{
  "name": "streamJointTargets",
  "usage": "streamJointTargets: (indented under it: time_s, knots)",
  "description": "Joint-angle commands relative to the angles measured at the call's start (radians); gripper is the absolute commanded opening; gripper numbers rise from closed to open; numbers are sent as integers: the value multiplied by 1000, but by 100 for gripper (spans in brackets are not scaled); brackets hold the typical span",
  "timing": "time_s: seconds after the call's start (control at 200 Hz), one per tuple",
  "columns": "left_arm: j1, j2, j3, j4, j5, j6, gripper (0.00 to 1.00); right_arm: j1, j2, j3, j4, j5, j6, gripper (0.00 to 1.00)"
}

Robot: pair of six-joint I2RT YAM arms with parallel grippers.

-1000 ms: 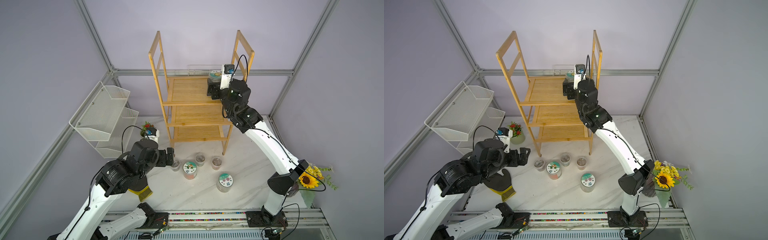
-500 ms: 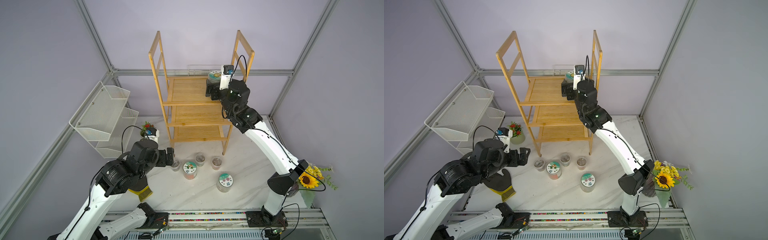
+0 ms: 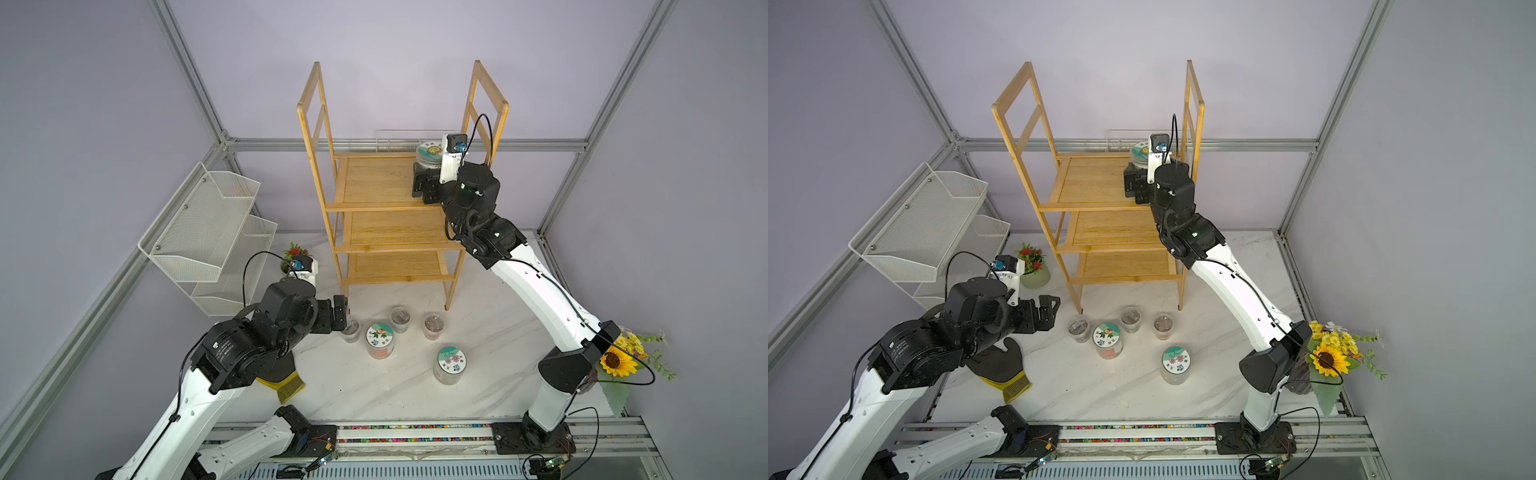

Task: Place the seed container on the shelf
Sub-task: Place the seed jar on the shelf.

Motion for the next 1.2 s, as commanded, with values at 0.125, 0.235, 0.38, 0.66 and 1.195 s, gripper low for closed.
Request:
streamJointTargets:
  time_s: [0.125,0.235,0.38,0.66,1.195]
  knots:
    - [4,-7,42,-1,2,17,100,13,-69,-30,-15,3,7,97]
    - [4,-10,41,-3,4,16,100,20,-77,-31,-29,2,7,97]
    - [5,-14,42,-6,2,14,100,26,-85,-41,-41,6,12,97]
    - [3,-18,46,-16,4,10,100,47,-113,-69,-45,22,11,97]
    - [4,-35,58,-34,-3,4,99,69,-146,-91,-47,50,1,97]
